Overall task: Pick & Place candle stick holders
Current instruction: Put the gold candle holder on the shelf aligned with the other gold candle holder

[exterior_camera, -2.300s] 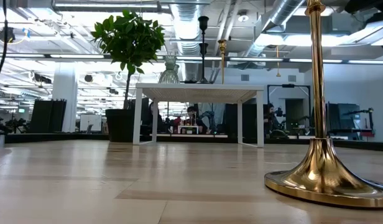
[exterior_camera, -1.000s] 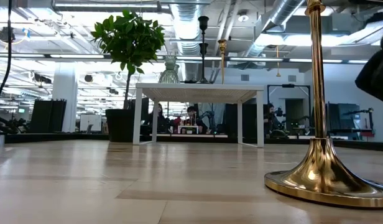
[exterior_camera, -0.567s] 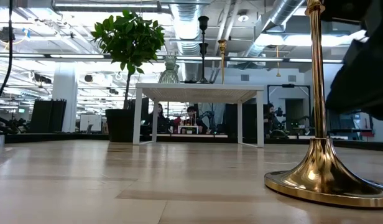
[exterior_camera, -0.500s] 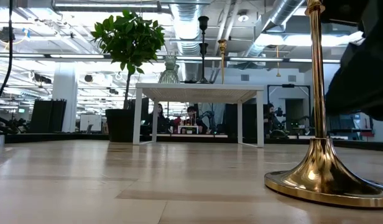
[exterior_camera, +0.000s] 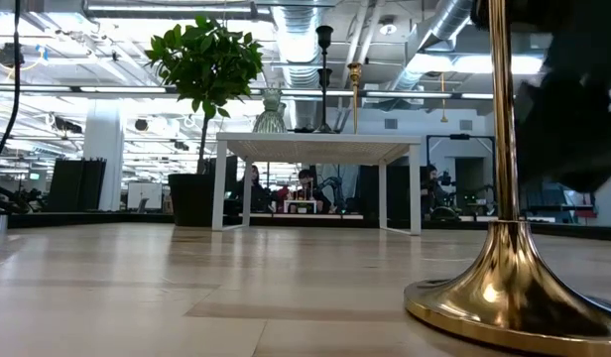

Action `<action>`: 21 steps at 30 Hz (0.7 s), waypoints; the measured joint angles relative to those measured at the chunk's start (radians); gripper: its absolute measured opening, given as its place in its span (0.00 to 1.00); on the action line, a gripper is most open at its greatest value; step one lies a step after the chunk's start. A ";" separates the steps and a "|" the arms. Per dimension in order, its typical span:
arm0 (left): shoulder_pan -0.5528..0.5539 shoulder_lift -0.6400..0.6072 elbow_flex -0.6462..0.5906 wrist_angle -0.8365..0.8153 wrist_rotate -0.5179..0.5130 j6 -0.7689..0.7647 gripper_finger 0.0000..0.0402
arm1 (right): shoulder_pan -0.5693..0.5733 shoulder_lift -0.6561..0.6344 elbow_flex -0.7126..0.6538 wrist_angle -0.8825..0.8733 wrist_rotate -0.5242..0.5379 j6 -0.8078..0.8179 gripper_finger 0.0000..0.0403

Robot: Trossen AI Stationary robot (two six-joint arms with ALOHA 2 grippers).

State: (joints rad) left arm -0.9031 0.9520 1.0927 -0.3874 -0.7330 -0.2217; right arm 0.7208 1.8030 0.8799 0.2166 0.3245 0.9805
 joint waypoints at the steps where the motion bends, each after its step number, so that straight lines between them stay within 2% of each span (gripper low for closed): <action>1: 0.000 0.000 0.000 0.000 0.000 0.000 0.01 | -0.001 0.000 0.000 0.024 -0.017 -0.019 0.59; 6: 0.000 0.000 0.000 0.001 0.000 -0.001 0.01 | -0.009 0.000 0.011 0.084 -0.010 -0.096 0.58; 13: 0.000 0.000 0.000 0.004 0.000 -0.001 0.01 | -0.043 0.013 0.051 0.085 0.014 -0.149 0.48; 16: 0.000 0.000 0.000 0.005 0.000 -0.004 0.01 | -0.048 0.017 0.053 0.082 0.013 -0.145 0.37; 21: 0.000 0.000 0.000 0.006 0.000 -0.005 0.02 | -0.052 0.014 0.058 0.088 0.026 -0.147 0.08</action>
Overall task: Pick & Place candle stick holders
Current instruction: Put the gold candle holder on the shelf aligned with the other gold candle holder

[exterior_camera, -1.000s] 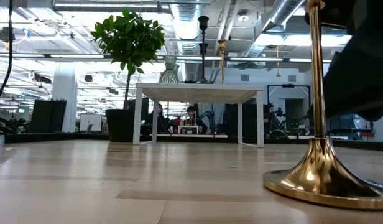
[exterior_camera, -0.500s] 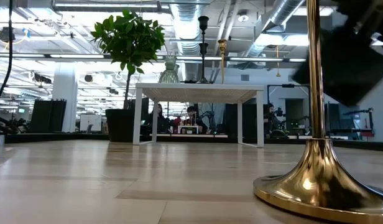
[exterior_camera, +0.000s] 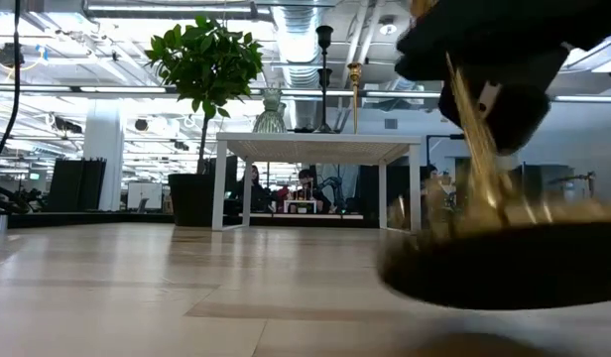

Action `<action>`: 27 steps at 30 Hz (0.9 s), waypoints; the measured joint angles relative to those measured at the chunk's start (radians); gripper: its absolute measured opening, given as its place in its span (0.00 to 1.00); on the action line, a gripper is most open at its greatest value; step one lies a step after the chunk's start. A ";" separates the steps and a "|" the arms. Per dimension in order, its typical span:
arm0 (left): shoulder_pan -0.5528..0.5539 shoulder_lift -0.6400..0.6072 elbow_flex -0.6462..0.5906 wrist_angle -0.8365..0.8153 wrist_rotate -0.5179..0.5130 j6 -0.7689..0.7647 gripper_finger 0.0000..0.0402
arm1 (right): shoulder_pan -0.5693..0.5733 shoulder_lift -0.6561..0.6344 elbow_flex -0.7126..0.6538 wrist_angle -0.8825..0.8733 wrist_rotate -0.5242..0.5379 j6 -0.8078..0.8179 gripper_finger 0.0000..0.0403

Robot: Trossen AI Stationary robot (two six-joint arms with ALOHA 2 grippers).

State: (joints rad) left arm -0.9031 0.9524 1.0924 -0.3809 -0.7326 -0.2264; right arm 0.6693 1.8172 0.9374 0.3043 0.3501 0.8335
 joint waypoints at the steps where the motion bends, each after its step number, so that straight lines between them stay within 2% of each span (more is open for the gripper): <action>1: 0.000 0.000 0.000 0.000 0.000 0.000 0.01 | 0.000 0.001 0.000 0.002 0.000 -0.012 0.04; 5: 0.000 0.000 0.000 0.001 0.000 0.000 0.01 | -0.003 0.001 -0.002 -0.007 0.061 -0.018 0.04; 10: 0.000 0.000 0.000 0.001 0.000 -0.038 0.02 | -0.058 -0.054 0.004 -0.090 0.080 -0.032 0.02; 17: 0.000 0.000 0.000 0.001 0.000 -0.048 0.01 | -0.172 -0.275 0.026 -0.348 0.105 -0.166 0.01; 20: 0.000 0.000 0.000 0.001 0.000 -0.048 0.02 | -0.222 -0.396 0.027 -0.454 0.152 -0.222 0.01; 23: 0.000 0.000 0.000 0.001 0.000 -0.048 0.01 | -0.284 -0.509 0.028 -0.527 0.196 -0.272 0.01; 27: 0.000 0.000 0.000 0.001 -0.011 -0.048 0.01 | -0.383 -0.614 0.028 -0.537 0.242 -0.359 0.00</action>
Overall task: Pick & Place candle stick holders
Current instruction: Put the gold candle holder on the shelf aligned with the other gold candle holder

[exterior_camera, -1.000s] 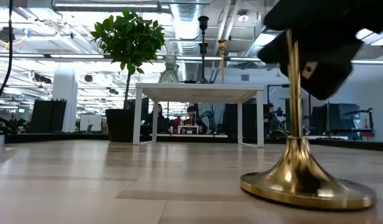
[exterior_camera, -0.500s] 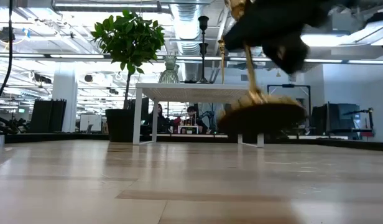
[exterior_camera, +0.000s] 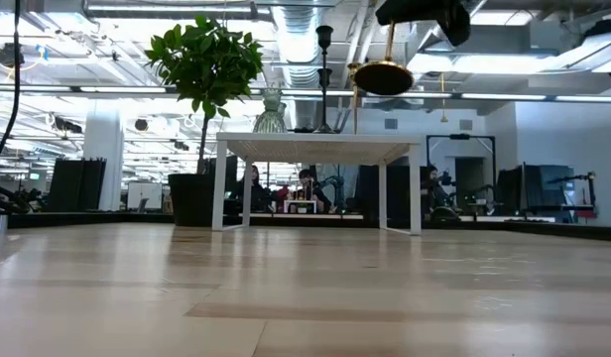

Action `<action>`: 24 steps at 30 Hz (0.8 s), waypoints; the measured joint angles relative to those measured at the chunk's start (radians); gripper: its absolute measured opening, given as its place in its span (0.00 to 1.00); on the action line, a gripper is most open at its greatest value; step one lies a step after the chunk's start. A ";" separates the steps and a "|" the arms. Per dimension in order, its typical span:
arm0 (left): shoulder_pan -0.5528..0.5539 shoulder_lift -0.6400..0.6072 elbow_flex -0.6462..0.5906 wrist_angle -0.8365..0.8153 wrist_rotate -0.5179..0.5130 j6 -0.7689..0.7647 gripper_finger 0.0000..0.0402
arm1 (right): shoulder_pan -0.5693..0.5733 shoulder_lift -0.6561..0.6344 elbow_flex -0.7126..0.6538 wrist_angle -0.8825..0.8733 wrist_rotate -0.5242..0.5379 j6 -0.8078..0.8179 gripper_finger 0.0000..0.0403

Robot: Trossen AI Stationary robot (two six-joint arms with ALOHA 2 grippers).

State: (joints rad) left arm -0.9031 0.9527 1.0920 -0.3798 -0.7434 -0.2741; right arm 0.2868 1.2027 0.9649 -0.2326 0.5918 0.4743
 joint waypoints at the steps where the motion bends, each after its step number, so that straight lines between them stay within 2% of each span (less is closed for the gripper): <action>1: 0.000 0.000 0.000 0.000 -0.010 0.000 0.01 | -0.029 -0.017 0.000 0.004 0.006 -0.018 0.00; 11: 0.000 0.000 0.000 0.000 -0.071 0.005 0.01 | -0.303 -0.054 0.000 0.010 0.006 -0.134 0.00; 17: 0.000 0.000 0.000 0.002 -0.102 0.007 0.01 | -0.440 -0.002 -0.001 0.123 -0.093 -0.224 0.00; 24: 0.000 0.000 0.000 0.006 -0.102 0.007 0.02 | -0.550 0.062 -0.001 0.133 -0.169 -0.258 0.00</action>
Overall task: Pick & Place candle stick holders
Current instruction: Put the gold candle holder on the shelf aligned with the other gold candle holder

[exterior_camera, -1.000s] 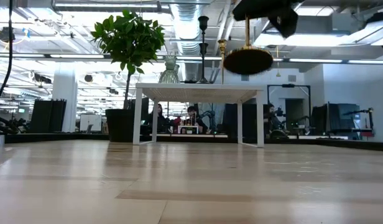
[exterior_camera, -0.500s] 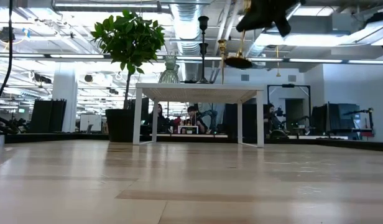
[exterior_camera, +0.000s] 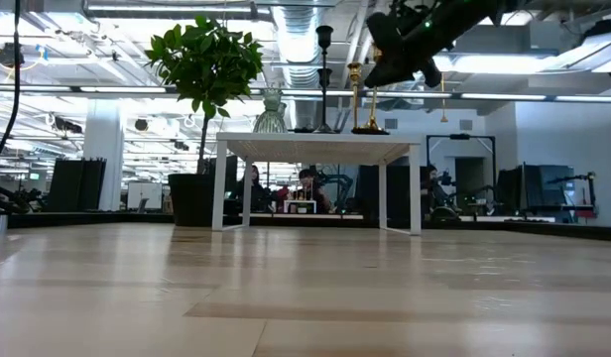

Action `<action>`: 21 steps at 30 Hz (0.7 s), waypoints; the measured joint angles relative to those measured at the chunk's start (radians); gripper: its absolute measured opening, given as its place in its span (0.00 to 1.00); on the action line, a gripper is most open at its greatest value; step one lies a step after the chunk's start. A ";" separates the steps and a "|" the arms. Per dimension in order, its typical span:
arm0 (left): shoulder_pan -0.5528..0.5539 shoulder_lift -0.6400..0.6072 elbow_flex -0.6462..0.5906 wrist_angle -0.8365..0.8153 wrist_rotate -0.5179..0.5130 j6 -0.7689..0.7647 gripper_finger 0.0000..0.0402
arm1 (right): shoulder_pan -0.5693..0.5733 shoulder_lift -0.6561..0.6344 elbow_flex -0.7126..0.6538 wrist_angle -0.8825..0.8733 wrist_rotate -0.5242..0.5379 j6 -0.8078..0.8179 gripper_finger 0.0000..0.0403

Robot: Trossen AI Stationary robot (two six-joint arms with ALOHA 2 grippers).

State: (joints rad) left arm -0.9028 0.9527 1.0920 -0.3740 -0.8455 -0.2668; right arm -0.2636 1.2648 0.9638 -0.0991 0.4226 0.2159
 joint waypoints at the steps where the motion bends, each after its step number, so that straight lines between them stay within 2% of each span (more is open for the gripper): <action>1: 0.000 0.000 0.000 0.000 0.000 0.000 0.01 | -0.010 0.000 0.000 0.000 -0.004 -0.007 0.00; 16: 0.001 0.000 0.000 0.001 -0.024 0.000 0.01 | -0.095 0.000 0.000 -0.009 -0.083 -0.043 0.00; 21: 0.001 0.000 0.000 0.001 -0.026 0.000 0.01 | -0.106 0.000 0.000 -0.008 -0.112 -0.042 0.04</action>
State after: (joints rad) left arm -0.9016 0.9527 1.0920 -0.3733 -0.8719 -0.2668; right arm -0.3696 1.2652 0.9638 -0.1070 0.3102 0.1742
